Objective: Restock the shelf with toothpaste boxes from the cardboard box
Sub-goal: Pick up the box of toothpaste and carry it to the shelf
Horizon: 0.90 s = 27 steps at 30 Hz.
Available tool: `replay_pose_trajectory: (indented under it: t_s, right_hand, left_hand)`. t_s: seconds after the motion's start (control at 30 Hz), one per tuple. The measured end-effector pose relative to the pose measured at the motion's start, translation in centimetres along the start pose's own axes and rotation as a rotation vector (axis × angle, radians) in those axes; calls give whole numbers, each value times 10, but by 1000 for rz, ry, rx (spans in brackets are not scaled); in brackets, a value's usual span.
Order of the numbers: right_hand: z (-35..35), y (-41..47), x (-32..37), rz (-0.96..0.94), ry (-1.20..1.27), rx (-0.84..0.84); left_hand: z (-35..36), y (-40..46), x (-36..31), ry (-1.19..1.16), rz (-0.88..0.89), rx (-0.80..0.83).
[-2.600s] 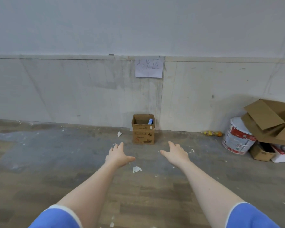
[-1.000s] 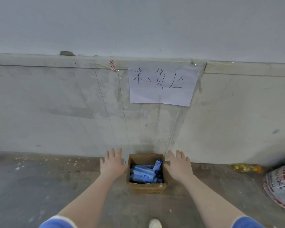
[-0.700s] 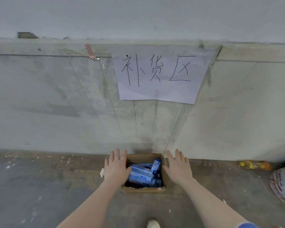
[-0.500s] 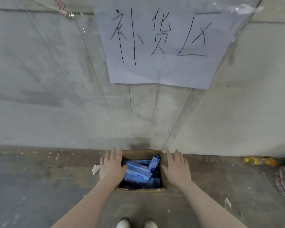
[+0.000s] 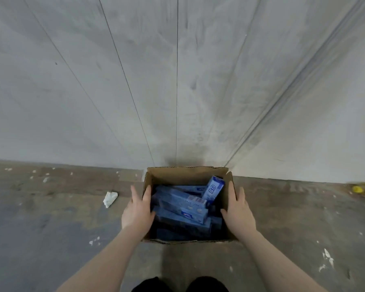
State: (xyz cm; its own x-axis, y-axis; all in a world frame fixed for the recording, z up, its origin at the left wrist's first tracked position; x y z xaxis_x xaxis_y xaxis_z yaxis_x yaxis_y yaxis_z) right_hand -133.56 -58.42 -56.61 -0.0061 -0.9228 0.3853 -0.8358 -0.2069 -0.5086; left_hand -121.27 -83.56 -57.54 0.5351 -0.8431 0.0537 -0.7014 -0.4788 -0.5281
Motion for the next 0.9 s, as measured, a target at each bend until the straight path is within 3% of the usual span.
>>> replay_pose_trajectory:
  t_s: [0.13,0.23,0.37,0.47,0.6,0.77,0.9]
  right_hand:
    - [0,4,-1,-25,38,-105]
    - [-4,9,-12,73,80,-182]
    - [-3,13,-18,167,125,-187]
    - [0,11,-8,141,15,-159]
    - [7,7,12,25,-191,-68]
    - [-9,-15,33,-59,-269,-21]
    - [-50,-50,64,-106,-286,-23]
  left_hand:
    - [10,7,3,-108,18,-54]
    - [6,7,4,-233,26,-165]
    - [11,9,13,-342,-100,-185]
    - [8,15,9,-188,-134,-140]
    - [-7,11,-8,123,-30,-95]
    - [-35,-11,-9,390,69,-127]
    - [-73,-51,13,302,16,-101]
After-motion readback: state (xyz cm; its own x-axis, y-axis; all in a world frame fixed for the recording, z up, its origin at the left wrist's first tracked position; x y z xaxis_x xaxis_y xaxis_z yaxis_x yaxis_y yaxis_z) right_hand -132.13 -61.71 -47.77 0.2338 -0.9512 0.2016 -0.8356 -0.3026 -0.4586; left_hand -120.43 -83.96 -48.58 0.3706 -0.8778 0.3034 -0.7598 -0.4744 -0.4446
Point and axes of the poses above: each hand's wrist, its own y-axis towards the middle knuckle, its own z-axis out of the palm, x = y × z, the point moved 9 cm from there along y, towards the middle knuckle, and after that the axes turned 11 degrees about y, right-handed, at the moved point
